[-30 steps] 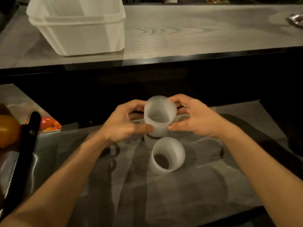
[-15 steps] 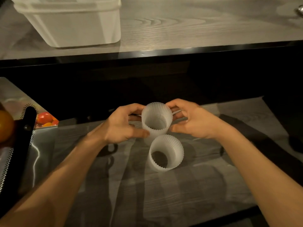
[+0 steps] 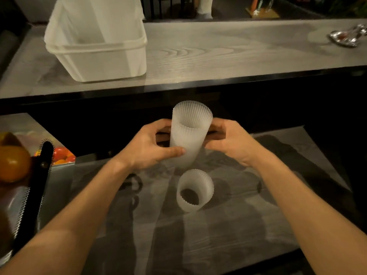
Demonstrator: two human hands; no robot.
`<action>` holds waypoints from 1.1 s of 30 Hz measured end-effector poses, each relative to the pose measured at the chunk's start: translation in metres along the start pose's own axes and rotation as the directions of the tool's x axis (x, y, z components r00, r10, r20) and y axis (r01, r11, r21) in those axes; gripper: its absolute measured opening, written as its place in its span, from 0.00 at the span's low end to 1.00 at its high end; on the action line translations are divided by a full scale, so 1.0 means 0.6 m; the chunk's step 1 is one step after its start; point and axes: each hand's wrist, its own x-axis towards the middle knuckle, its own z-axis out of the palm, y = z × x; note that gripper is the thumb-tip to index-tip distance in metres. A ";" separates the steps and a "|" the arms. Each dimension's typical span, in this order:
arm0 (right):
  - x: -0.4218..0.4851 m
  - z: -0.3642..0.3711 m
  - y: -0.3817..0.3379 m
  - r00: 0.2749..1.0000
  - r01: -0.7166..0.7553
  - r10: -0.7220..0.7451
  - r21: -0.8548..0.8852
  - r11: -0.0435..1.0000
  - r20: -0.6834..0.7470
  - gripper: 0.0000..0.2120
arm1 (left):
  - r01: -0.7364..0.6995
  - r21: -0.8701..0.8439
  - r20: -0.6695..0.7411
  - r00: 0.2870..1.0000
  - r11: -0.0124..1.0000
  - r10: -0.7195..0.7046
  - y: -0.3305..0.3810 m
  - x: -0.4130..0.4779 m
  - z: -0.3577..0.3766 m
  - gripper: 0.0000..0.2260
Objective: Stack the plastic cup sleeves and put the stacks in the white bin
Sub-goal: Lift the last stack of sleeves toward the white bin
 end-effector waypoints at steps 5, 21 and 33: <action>-0.060 -0.041 -0.082 0.997 0.064 -0.065 -0.045 0.997 -0.029 0.23 | -0.124 -0.076 -0.019 0.992 0.989 0.123 0.087 -0.029 -0.024 0.29; -0.178 -0.010 -0.076 0.998 -0.035 0.031 -0.082 0.996 -0.050 0.22 | -0.119 -0.190 0.067 0.989 0.975 0.133 0.098 -0.121 0.021 0.29; -0.197 0.021 -0.054 0.997 -0.075 0.073 -0.084 0.994 -0.022 0.23 | -0.052 -0.207 0.117 0.990 0.977 0.077 0.069 -0.141 0.033 0.30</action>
